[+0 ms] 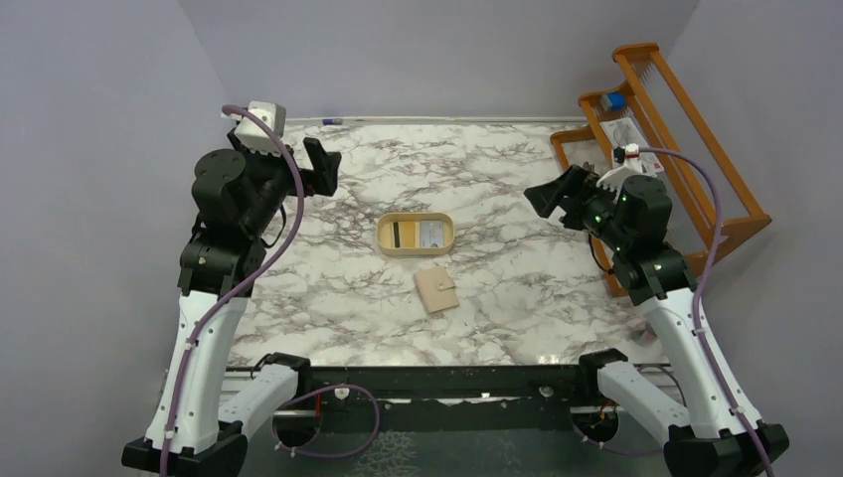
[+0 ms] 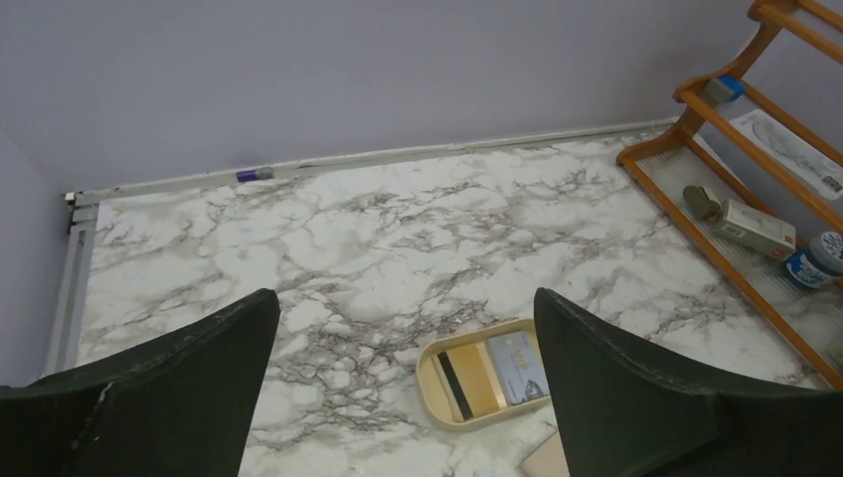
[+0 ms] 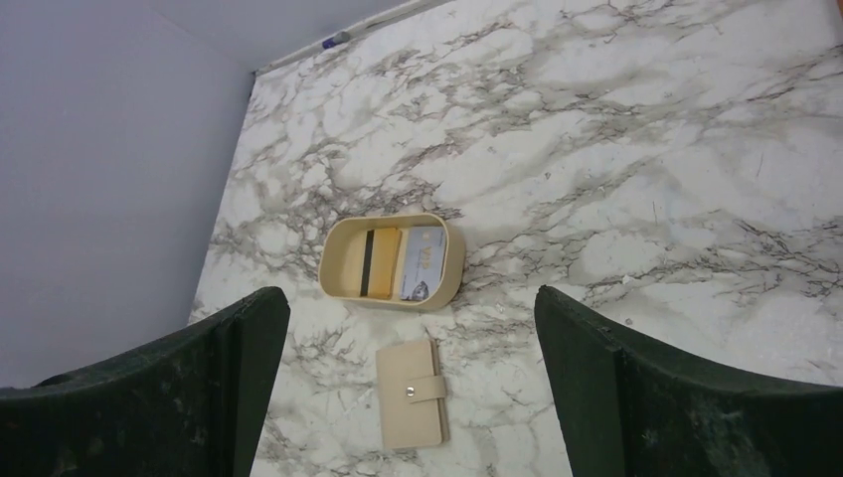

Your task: Take the credit cards out of the card holder

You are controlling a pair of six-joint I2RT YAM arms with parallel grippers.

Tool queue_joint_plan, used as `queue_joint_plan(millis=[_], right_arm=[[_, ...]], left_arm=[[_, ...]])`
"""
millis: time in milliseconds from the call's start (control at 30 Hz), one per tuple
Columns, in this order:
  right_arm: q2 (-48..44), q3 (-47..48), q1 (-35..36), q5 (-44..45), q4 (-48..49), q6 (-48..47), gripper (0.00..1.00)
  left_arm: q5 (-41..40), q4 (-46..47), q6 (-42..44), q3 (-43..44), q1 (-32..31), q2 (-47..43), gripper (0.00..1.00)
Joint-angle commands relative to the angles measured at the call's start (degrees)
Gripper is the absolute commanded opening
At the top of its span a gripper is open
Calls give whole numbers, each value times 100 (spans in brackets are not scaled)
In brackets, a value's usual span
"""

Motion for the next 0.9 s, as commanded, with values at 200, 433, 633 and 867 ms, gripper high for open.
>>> queue_joint_plan(millis=[200, 433, 633, 867], right_arm=[[-234, -761, -22, 1378, 610, 2274, 100], [900, -1924, 271, 1593, 3436, 4805, 100], [1851, -2510, 1309, 5319, 5610, 4957, 100], [4419, -2174, 1636, 7634, 9589, 4554, 100]], left_arm=[[911, 389, -623, 720, -9, 804, 99], [1767, 1145, -1862, 384, -5, 1516, 99], [1700, 1805, -2123, -445, -7, 1368, 99], [2054, 1961, -2060, -599, -211, 1347, 96]])
